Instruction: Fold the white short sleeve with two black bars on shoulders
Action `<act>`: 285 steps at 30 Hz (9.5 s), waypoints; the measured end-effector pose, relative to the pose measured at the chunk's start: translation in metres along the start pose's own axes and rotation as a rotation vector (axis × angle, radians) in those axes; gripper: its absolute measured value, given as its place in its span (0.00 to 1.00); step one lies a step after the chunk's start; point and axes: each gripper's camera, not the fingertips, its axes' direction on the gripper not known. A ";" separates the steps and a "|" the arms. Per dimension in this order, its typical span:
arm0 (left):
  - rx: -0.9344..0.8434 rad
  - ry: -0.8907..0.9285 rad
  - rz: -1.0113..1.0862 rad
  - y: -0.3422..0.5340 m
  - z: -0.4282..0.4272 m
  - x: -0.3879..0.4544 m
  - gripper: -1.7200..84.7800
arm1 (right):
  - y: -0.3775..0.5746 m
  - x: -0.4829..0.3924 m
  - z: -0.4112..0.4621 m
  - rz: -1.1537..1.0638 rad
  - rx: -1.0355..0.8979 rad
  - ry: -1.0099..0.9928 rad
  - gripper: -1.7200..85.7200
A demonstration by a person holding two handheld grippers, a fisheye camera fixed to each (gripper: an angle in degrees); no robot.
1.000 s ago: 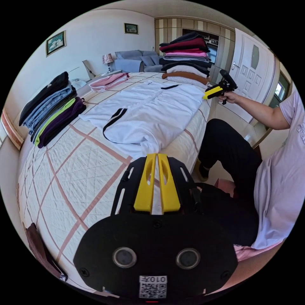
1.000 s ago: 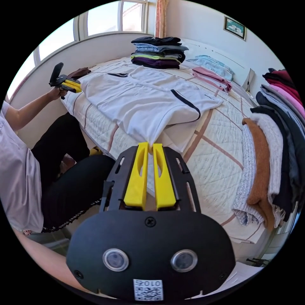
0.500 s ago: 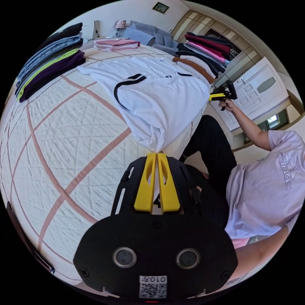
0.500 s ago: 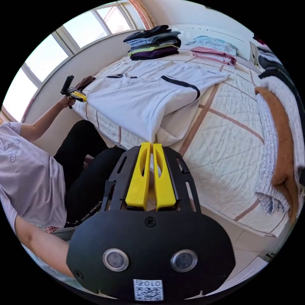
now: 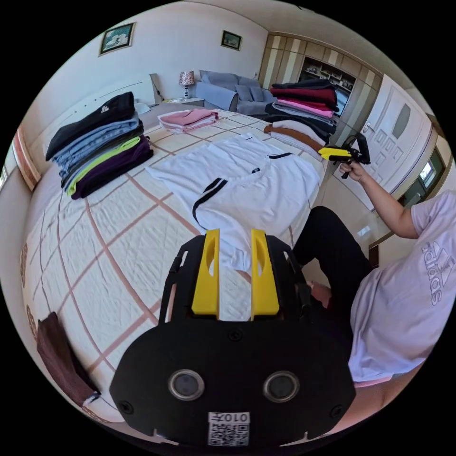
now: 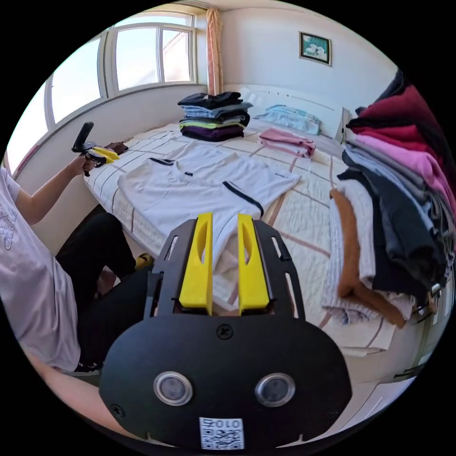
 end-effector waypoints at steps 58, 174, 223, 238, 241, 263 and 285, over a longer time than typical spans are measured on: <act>0.091 0.118 0.210 0.069 0.046 0.021 0.03 | 0.058 -0.021 0.052 -0.070 -0.105 -0.065 0.05; 0.225 0.196 -0.610 0.157 0.038 0.050 0.08 | -0.170 -0.216 0.136 0.211 0.023 -0.531 0.09; 0.020 0.546 -0.456 -0.093 0.220 0.042 0.15 | 0.186 0.056 0.109 1.106 0.353 -0.548 0.10; 0.073 0.629 -0.458 -0.086 0.192 0.003 0.06 | 0.119 0.015 0.108 0.946 0.144 -0.471 0.08; 0.132 0.579 -0.533 -0.052 0.153 -0.017 0.06 | 0.089 -0.005 0.121 0.849 0.111 -0.552 0.08; 0.055 0.481 -0.672 0.027 0.147 -0.090 0.13 | -0.152 -0.071 0.155 0.415 -0.079 -0.347 0.13; 0.172 0.285 -0.625 0.022 0.133 -0.019 0.08 | -0.188 -0.110 0.213 0.240 -0.167 -0.282 0.09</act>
